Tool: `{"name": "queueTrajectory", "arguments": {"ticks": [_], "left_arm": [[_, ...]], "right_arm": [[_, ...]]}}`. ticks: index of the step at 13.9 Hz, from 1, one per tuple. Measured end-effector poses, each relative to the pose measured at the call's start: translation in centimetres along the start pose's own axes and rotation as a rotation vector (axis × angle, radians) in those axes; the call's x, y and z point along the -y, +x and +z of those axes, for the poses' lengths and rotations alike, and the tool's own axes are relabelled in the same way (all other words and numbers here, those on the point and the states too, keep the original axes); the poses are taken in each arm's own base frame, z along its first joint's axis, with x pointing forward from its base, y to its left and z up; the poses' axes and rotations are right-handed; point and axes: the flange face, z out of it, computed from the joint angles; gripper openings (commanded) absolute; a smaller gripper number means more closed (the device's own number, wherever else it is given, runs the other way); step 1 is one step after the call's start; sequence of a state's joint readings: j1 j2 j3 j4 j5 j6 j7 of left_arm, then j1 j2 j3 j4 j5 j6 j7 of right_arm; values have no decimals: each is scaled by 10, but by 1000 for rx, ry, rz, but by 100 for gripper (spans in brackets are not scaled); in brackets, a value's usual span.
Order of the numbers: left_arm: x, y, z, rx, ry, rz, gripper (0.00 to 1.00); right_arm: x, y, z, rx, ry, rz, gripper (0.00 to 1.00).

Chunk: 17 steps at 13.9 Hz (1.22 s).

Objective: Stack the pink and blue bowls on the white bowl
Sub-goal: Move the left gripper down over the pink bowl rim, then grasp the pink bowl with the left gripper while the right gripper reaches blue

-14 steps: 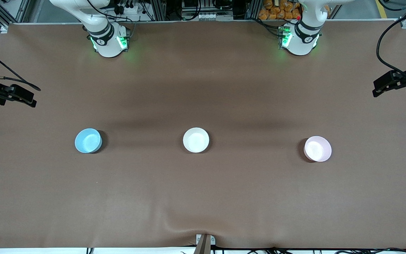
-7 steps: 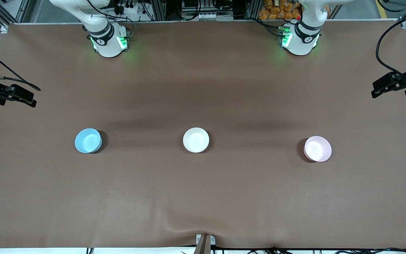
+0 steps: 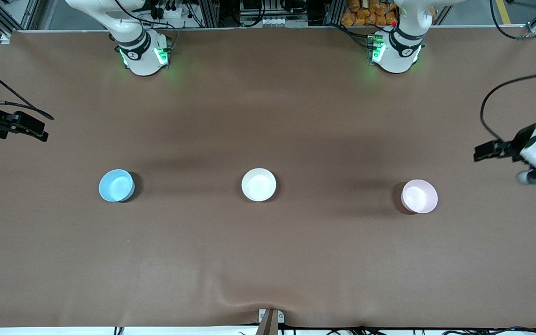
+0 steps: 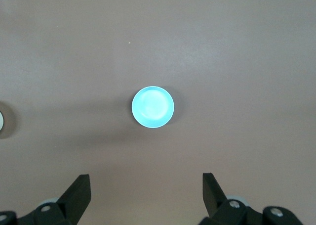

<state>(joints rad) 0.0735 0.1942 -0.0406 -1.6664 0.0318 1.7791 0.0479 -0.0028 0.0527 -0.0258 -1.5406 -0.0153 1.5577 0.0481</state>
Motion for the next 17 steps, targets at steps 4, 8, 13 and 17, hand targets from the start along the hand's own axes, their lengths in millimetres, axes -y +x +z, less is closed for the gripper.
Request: {"name": "queueTrajectory", "arguments": {"ticks": [4, 8, 13, 17], "left_arm": [[2, 2, 76, -44, -1, 5, 100], [5, 14, 141, -51, -6, 13, 98], [24, 22, 227, -82, -13, 33, 78], [22, 18, 247, -87, -15, 37, 58]], "right_arm": [[0, 0, 0, 0, 0, 0, 100], [0, 0, 1, 1, 0, 0, 100], [0, 0, 1, 2, 0, 1, 100], [-5, 6, 19, 12, -1, 9, 100]]}}
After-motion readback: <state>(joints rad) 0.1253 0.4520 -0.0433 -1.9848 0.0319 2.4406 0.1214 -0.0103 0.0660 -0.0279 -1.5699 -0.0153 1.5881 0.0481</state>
